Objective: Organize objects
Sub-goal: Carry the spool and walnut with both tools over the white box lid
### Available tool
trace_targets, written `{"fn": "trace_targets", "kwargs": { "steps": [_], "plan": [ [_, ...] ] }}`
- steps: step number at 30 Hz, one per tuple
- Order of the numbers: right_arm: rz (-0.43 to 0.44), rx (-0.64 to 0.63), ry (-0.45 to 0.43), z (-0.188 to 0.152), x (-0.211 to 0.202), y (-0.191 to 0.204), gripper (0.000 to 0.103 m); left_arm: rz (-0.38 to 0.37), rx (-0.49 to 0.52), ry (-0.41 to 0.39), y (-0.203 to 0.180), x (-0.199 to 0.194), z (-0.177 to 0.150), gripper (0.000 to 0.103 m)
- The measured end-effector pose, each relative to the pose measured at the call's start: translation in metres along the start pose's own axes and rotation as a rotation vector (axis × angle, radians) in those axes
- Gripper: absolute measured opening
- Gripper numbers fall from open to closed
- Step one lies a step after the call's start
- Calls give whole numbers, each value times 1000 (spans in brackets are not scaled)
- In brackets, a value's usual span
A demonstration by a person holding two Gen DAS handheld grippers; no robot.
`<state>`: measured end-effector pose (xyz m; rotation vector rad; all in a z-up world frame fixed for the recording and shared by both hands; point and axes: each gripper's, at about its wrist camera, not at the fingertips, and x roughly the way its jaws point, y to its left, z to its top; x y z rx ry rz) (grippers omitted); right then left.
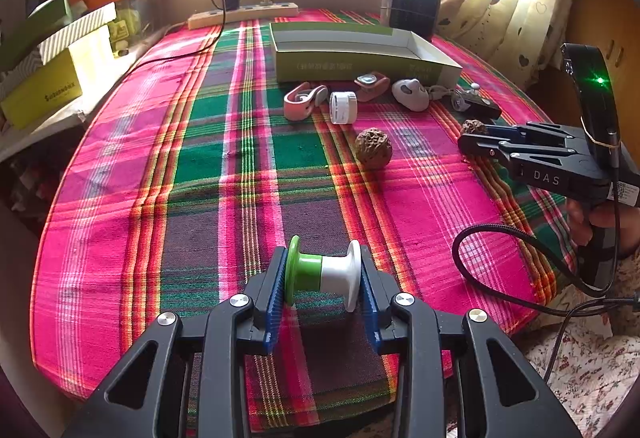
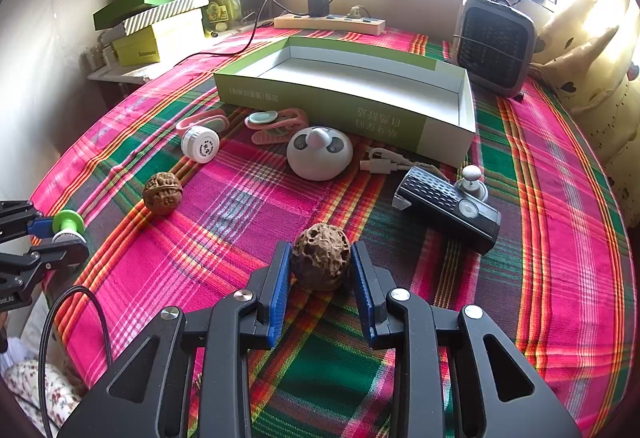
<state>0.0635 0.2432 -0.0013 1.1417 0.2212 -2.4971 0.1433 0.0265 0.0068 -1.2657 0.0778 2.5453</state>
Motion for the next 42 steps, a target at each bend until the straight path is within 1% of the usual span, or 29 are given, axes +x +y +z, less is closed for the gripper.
{"fn": "trace_targets", "kwargs": {
  "steps": [3, 20, 31, 42],
  "plan": [
    [0, 1, 0, 0, 0, 0, 31, -3, 4, -6, 0, -1, 1, 31],
    [-21, 18, -27, 11, -7, -6, 31, -11, 31, -38, -2, 7, 34, 31],
    [-45, 37, -40, 22, -8, -12, 31, -12, 57, -55, -5, 16, 62, 31],
    [-58, 63, -62, 38, -8, -23, 31, -20, 82, -80, -11, 30, 98, 31]
  ]
}}
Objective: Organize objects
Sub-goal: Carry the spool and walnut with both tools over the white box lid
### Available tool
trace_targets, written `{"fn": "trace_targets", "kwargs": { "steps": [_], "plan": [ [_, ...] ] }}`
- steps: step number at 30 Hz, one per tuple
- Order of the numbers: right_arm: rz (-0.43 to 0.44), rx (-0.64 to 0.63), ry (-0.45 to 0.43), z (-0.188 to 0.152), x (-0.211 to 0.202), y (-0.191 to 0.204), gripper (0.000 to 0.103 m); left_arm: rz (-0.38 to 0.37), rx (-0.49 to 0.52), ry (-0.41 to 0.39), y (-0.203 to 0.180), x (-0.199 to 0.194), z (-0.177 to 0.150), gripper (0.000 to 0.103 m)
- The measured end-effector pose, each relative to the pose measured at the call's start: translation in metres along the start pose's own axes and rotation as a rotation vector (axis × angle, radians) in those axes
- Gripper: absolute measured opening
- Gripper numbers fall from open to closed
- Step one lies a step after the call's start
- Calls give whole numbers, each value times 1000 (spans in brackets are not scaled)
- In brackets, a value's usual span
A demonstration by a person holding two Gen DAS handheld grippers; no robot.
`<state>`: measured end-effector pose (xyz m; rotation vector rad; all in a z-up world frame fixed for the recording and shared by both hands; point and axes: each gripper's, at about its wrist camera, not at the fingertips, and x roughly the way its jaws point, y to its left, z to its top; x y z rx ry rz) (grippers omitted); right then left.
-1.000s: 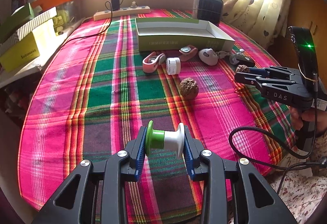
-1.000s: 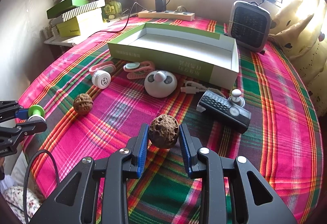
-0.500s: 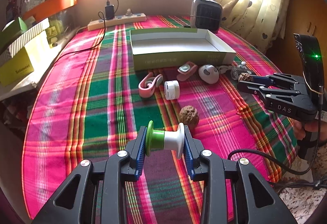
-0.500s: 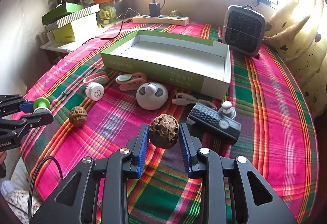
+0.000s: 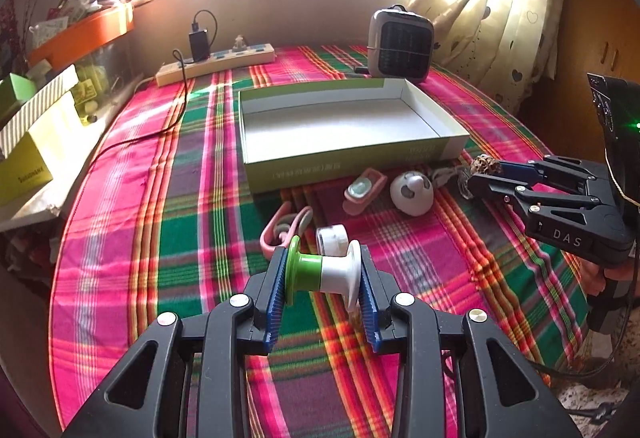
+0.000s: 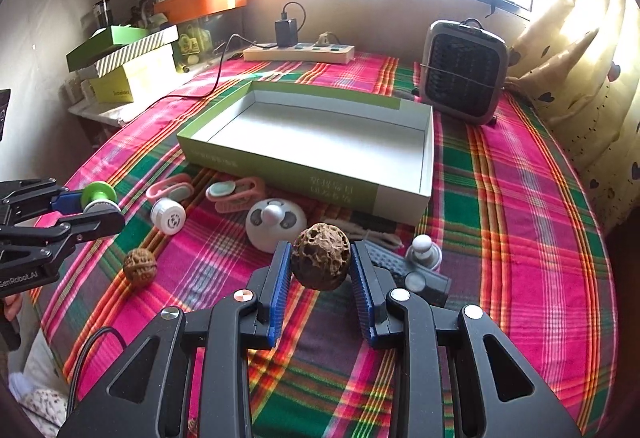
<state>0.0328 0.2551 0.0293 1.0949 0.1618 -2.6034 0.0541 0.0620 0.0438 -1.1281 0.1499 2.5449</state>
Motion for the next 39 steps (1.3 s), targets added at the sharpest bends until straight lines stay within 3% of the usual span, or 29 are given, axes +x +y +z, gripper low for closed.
{"fn": "trace_targets", "kwargs": {
  "steps": [39],
  "plan": [
    [-21, 37, 18, 74, 49, -26, 31, -38, -22, 13, 18, 74, 88, 31]
  ]
}}
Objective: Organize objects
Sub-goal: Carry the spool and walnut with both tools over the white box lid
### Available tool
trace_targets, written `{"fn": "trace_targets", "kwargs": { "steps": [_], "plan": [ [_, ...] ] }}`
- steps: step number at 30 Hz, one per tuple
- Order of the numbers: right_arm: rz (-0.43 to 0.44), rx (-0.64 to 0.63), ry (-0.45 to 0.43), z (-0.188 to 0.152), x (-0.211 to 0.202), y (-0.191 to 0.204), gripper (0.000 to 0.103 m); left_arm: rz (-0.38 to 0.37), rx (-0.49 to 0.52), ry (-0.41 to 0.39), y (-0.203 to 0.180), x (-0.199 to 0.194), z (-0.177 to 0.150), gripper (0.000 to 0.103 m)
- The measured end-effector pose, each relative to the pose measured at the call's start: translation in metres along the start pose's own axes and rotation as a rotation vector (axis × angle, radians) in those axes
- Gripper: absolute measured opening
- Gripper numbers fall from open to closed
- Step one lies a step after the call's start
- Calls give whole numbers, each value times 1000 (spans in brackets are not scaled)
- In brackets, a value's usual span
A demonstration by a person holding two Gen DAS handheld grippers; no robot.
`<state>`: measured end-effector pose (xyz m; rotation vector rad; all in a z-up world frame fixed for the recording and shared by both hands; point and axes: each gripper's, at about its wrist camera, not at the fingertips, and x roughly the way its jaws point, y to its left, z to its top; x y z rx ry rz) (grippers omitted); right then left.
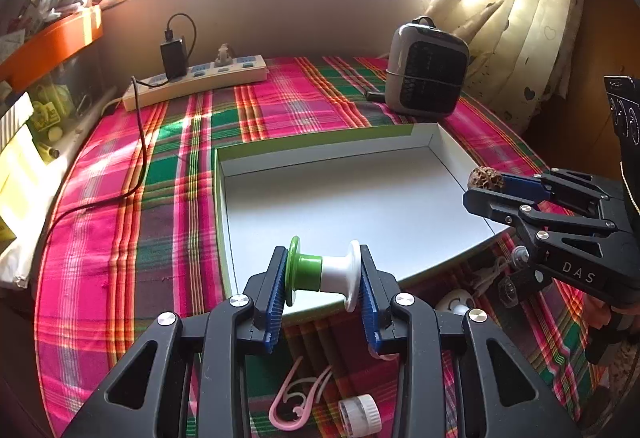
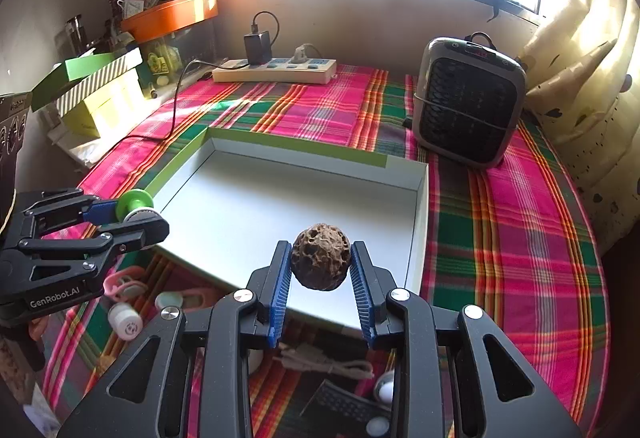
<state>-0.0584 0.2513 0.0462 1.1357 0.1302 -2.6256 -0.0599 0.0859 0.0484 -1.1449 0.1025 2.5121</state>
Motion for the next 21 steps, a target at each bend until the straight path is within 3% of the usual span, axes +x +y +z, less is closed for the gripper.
{"fn": "trace_targets", "kwargs": {
  "steps": [21],
  "plan": [
    [-54, 33, 58, 38, 53, -21, 31, 26, 1, 43, 9, 53, 43, 31]
  ]
}}
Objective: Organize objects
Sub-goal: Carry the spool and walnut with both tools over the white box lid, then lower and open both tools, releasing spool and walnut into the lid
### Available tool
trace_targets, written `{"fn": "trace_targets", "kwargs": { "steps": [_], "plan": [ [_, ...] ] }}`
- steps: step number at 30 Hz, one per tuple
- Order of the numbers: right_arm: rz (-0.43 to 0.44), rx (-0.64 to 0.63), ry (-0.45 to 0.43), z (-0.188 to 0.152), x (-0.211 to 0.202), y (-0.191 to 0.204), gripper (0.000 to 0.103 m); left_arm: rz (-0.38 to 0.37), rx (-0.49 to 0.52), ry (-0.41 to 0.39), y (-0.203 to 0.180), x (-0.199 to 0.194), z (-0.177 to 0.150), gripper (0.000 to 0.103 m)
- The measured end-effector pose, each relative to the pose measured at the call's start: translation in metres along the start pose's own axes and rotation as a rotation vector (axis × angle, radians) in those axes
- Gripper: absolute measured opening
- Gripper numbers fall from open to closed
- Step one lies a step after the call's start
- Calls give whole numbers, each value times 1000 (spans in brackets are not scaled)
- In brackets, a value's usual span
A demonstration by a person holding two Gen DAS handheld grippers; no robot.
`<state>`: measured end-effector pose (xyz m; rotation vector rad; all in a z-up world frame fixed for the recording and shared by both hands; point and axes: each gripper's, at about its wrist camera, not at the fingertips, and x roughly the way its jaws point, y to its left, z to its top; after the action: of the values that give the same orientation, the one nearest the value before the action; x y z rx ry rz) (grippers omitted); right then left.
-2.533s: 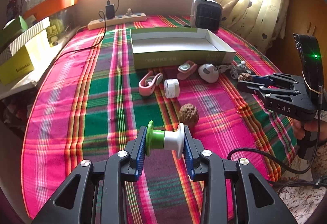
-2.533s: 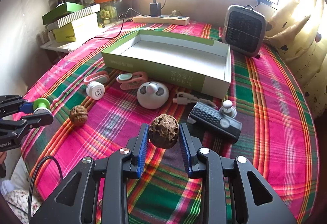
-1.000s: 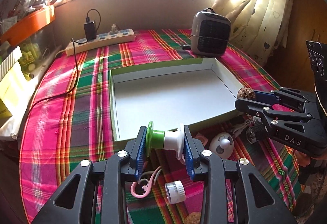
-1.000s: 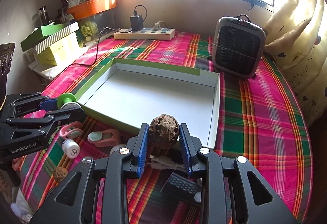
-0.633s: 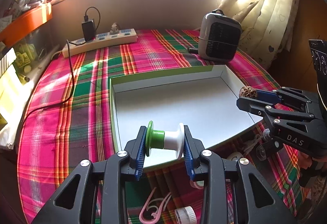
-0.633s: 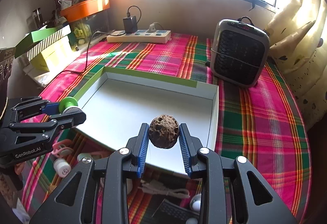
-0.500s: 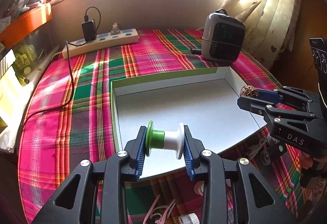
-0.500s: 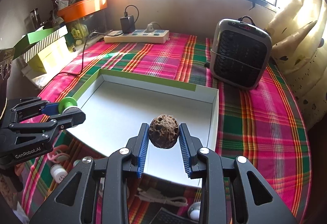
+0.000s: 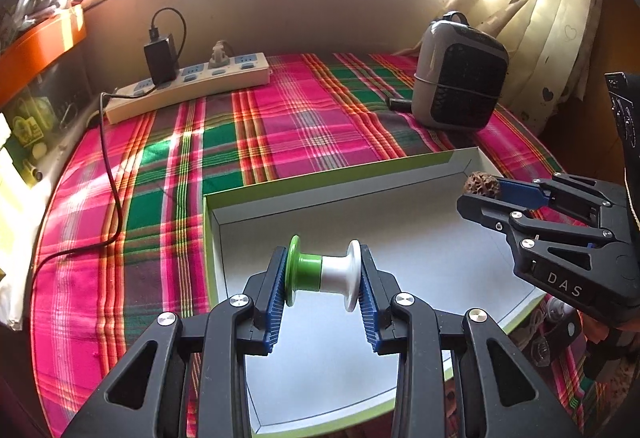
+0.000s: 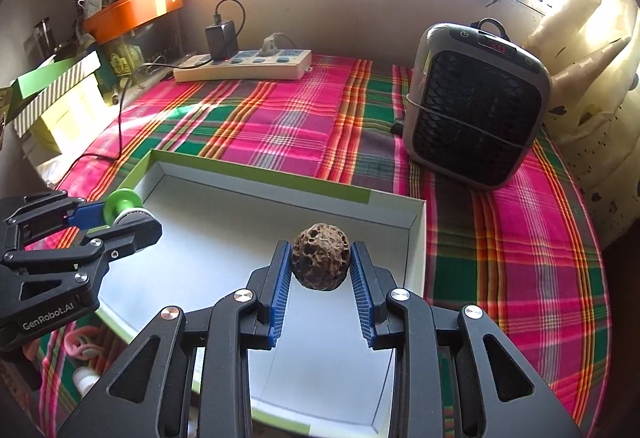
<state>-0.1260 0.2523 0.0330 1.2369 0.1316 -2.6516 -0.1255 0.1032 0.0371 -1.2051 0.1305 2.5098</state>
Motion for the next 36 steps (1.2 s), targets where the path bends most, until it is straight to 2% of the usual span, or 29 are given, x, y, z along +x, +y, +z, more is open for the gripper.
{"fn": "trace_targets", "kwargs": {
  "steps": [20, 36],
  "plan": [
    [-40, 7, 48, 9, 36, -9, 31, 29, -14, 54, 7, 37, 11, 31],
    [-72, 9, 83, 10, 43, -10, 31, 73, 16, 55, 2, 41, 12, 31]
  ]
}}
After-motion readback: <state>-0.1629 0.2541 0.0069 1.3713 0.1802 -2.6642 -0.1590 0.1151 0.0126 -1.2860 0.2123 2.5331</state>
